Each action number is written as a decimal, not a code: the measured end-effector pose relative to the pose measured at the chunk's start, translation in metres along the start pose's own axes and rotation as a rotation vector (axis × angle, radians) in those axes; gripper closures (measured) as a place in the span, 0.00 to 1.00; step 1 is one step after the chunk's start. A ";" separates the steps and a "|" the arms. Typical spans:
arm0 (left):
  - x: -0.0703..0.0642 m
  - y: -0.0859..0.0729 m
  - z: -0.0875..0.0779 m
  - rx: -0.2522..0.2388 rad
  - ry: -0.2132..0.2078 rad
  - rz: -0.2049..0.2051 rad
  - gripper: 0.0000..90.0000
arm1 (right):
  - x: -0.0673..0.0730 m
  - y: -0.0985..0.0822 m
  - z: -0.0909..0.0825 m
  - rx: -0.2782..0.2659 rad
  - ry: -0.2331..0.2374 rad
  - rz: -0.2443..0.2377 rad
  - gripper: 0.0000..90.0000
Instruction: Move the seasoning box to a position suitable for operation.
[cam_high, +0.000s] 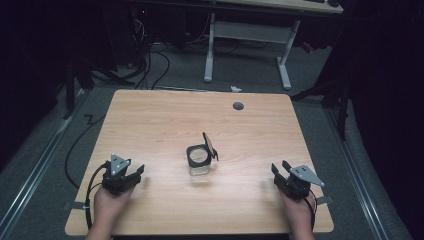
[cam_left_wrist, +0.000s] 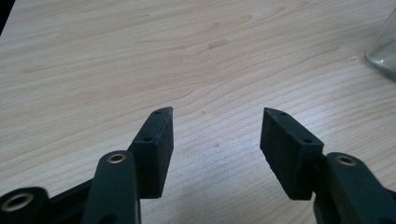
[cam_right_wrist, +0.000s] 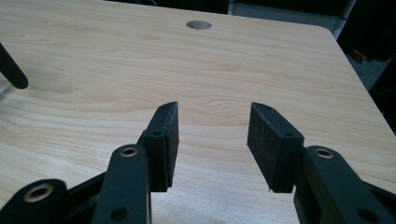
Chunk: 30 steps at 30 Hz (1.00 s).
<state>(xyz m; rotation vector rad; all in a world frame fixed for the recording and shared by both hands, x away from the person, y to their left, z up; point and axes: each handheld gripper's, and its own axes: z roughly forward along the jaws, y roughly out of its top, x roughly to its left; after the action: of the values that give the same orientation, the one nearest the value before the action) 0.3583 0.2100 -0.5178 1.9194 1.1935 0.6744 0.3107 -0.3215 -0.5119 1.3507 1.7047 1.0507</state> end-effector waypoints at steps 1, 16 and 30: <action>0.000 0.000 0.000 -0.003 0.001 -0.001 0.50 | 0.000 0.000 0.000 0.000 -0.001 0.000 0.60; 0.002 -0.001 -0.001 -0.014 0.009 -0.014 0.53 | 0.002 0.000 0.000 0.001 0.006 -0.007 0.59; 0.003 -0.002 -0.003 -0.028 0.019 -0.025 0.54 | 0.004 0.001 -0.001 -0.002 0.015 -0.001 0.57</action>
<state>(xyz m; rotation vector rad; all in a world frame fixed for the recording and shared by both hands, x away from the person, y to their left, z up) 0.3569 0.2140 -0.5175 1.8756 1.2114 0.6941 0.3097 -0.3173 -0.5113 1.3434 1.7155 1.0641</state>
